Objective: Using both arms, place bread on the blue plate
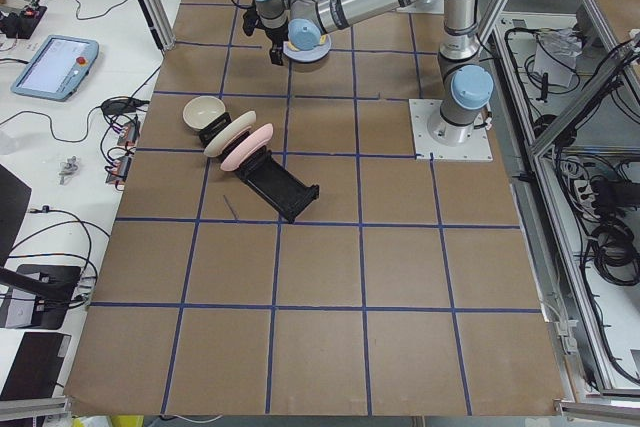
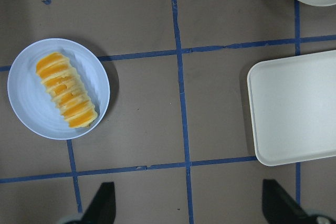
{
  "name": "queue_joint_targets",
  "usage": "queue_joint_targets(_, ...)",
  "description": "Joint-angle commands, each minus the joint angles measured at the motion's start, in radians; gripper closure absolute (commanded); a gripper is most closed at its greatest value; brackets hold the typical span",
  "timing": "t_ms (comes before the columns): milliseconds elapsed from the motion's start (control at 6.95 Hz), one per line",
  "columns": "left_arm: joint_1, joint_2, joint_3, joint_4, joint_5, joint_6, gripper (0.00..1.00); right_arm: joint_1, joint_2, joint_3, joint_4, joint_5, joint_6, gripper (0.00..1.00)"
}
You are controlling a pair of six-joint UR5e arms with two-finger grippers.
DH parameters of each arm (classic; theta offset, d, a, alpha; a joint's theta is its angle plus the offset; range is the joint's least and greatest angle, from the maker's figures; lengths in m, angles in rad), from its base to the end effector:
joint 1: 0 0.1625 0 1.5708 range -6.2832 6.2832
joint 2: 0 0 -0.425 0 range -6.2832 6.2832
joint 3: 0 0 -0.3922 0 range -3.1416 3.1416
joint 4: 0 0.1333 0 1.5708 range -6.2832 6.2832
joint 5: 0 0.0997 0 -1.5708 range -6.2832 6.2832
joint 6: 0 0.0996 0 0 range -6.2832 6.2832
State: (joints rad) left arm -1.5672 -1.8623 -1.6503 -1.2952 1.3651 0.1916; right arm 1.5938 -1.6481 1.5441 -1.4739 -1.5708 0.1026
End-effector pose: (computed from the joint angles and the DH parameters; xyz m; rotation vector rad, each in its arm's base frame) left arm -0.1516 -0.5782 0.3208 -0.2603 -2.9142 -0.1096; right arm 0.1438 -0.4545 0.5281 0.1250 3.1386 -0.0111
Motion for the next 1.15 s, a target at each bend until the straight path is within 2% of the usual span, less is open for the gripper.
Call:
queue_joint_targets(0,-0.001,0.032,0.091,-0.131,0.096,-0.009,0.0,0.0,0.001,0.001,0.0,0.002,0.002,0.02)
queue_joint_targets(288,-0.001,0.083,0.182,-0.284,0.22,-0.021,0.0,0.0,-0.001,0.002,0.0,0.002,0.003,0.01)
queue_joint_targets(432,-0.005,0.128,0.19,-0.323,0.223,-0.131,0.0,0.002,-0.001,0.004,0.0,0.003,0.009,0.01)
queue_joint_targets(1007,-0.027,0.208,0.176,-0.32,0.226,-0.166,0.0,0.002,-0.002,0.004,-0.006,0.003,0.012,0.0)
